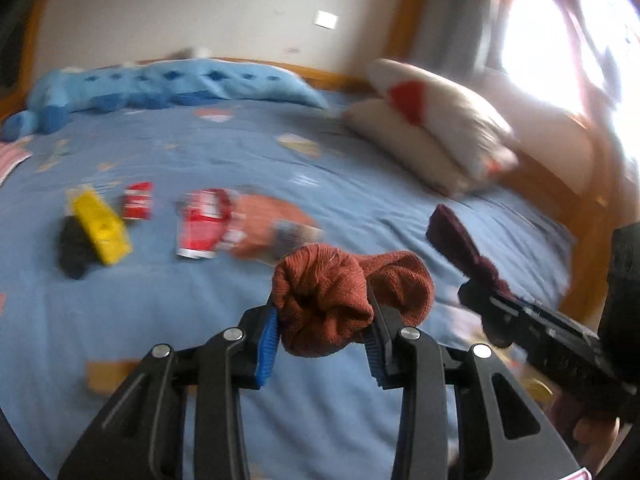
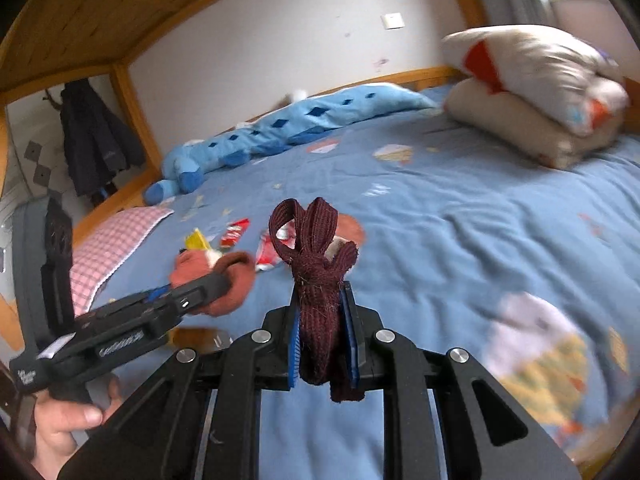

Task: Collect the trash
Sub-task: 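Carry both socks to the yellow bucket and open both tools to drop them, then swing both open tools back toward the bed, then grasp the black cloth with the left tool while the right tool grasps the yellow juice box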

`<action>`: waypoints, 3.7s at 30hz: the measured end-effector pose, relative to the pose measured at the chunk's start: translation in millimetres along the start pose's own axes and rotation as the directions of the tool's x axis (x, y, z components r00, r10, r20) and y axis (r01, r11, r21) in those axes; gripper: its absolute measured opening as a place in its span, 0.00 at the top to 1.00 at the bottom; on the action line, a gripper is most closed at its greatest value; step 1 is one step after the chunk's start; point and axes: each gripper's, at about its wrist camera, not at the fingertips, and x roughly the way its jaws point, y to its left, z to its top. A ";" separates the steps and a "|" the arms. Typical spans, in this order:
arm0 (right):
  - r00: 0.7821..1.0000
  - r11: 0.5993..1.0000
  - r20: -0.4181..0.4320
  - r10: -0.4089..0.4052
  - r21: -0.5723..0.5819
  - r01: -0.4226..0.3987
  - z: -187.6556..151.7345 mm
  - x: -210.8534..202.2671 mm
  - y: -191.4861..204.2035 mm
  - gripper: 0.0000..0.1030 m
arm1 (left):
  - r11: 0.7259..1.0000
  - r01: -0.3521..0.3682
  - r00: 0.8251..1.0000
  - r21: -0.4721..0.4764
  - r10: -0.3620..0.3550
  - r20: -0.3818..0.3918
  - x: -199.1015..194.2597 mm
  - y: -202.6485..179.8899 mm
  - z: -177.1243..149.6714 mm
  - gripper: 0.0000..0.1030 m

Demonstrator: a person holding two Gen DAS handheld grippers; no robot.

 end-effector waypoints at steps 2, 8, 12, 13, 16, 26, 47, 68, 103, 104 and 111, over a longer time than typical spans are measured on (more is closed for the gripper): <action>0.999 0.999 0.015 -0.048 0.018 0.047 -12.6 -31.8 -16.9 0.83 | 0.997 0.052 0.998 0.052 -0.051 -0.021 4.0 -31.5 -7.7 0.64; 0.954 0.954 0.055 -0.293 0.083 0.288 -52.8 -136.7 -74.3 0.83 | 0.965 0.206 0.976 0.163 -0.192 -0.097 17.6 -134.6 -40.3 0.64; 0.918 0.908 0.037 -0.394 0.167 0.383 -82.2 -190.7 -107.8 0.83 | 0.917 0.311 0.947 0.250 -0.277 -0.161 22.0 -204.1 -68.4 0.64; 0.912 0.899 0.031 -0.409 0.184 0.397 -88.6 -199.4 -113.7 0.83 | 0.906 0.332 0.940 0.264 -0.293 -0.177 21.7 -216.7 -74.5 0.64; 0.875 0.848 -0.005 -0.484 0.245 0.470 -117.3 -231.2 -137.0 0.83 | 0.859 0.390 0.918 0.331 -0.331 -0.220 16.9 -258.7 -97.9 0.64; 0.804 0.736 -0.127 -0.581 0.339 0.585 -176.0 -268.9 -186.3 0.83 | 0.785 0.476 0.870 0.397 -0.354 -0.343 23.3 -330.4 -150.7 0.64; 0.750 0.630 -0.166 -0.640 0.446 0.636 -213.5 -302.3 -225.9 0.42 | 0.783 0.460 0.876 0.419 -0.323 -0.358 57.4 -372.7 -166.3 0.06; 0.944 0.917 0.079 -0.321 0.276 0.288 -99.4 -170.2 -117.5 0.25 | 0.936 0.000 0.999 0.351 -0.014 0.038 -4.3 -183.9 -64.9 0.04; 0.983 0.960 -0.066 0.170 -0.215 -0.180 31.3 140.6 136.5 0.20 | 0.860 -0.465 0.881 -0.210 0.474 -0.007 -25.4 209.8 11.5 0.04; 0.981 0.957 -0.083 0.173 -0.222 -0.187 34.5 150.7 140.2 0.21 | 0.855 -0.466 0.880 -0.226 0.475 -0.015 -21.8 219.0 11.8 0.04; 0.967 0.924 -0.170 0.189 -0.304 -0.234 46.3 202.6 162.8 0.25 | 0.840 -0.459 0.887 -0.290 0.449 -0.105 17.6 272.9 11.2 0.04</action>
